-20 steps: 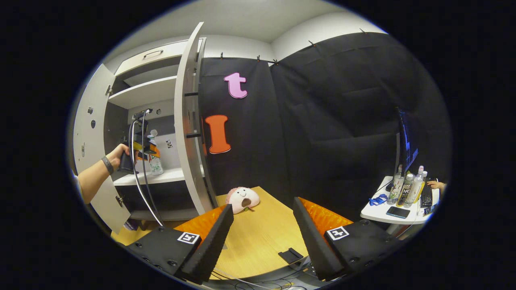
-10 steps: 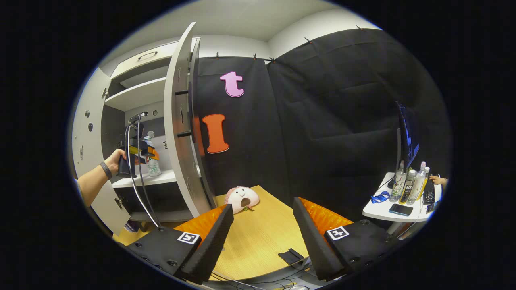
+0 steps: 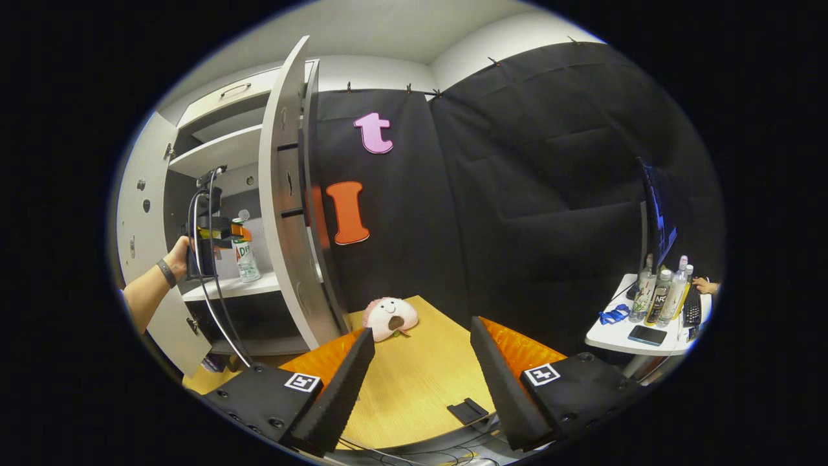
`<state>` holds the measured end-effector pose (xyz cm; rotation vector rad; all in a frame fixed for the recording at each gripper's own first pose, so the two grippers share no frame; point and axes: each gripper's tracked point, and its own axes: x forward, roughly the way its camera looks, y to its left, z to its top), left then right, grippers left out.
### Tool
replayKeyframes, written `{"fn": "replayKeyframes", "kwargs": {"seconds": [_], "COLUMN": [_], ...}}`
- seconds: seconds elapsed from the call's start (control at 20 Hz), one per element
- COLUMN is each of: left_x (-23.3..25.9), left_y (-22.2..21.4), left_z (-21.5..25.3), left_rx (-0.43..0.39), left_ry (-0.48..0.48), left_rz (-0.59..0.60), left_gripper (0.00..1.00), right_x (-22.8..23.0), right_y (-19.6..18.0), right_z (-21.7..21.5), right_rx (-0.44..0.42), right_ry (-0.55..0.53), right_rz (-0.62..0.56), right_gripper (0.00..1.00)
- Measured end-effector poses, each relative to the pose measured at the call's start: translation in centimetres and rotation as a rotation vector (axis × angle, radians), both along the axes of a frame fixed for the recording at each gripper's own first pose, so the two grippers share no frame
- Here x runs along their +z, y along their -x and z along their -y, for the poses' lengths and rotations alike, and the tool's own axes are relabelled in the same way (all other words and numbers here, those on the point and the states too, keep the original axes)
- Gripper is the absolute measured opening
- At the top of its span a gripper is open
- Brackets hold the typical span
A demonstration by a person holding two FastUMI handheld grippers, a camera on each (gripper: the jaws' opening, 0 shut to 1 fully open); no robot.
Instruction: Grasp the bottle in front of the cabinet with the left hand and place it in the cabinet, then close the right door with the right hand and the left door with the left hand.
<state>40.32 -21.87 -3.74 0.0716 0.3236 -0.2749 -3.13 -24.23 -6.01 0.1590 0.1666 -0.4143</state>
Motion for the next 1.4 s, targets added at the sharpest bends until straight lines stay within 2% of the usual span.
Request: {"fn": "replayKeyframes", "kwargs": {"seconds": [0.3, 0.5, 0.55, 0.6, 0.7, 0.8, 1.05, 1.25, 1.4], "left_x": [5.2, 8.7, 9.4, 10.0, 11.0, 11.2, 7.7, 3.7, 1.1], "left_y": [4.5, 9.3, 10.6, 12.0, 15.2, 18.6, 26.1, 31.5, 34.8], "left_z": [0.1, -0.6, -0.8, -0.8, -1.1, -1.4, -2.4, -4.8, -6.6], "left_rx": [-0.021, -0.018, -0.022, -0.026, -0.027, -0.018, 0.040, 0.146, 0.225], "left_ry": [0.080, 0.108, 0.106, 0.101, 0.097, 0.095, 0.130, 0.168, 0.151], "left_rz": [0.106, 0.174, 0.193, 0.213, 0.252, 0.271, 0.249, 0.226, 0.225], "left_gripper": [0.96, 0.96, 0.93, 0.96, 0.93, 0.96, 0.96, 0.96, 0.95], "right_x": [-0.2, 0.3, 0.5, 0.7, 1.1, 1.5, 2.3, 2.5, 2.2], "right_y": [-0.8, -1.8, -2.1, -2.5, -3.5, -4.0, -4.7, -5.1, -4.7], "right_z": [-0.1, -0.3, -0.4, -0.6, -1.4, -1.9, -2.7, -3.6, -4.3], "right_rx": [0.041, 0.112, 0.132, 0.153, 0.203, 0.249, 0.352, 0.412, 0.437], "right_ry": [-0.011, 0.005, 0.009, 0.007, -0.006, -0.016, -0.012, -0.015, -0.038], "right_rz": [0.000, 0.005, 0.008, 0.013, 0.023, 0.036, 0.052, 0.054, 0.059], "right_gripper": [0.98, 0.98, 0.98, 0.98, 0.98, 0.98, 0.98, 0.98, 0.98]}}
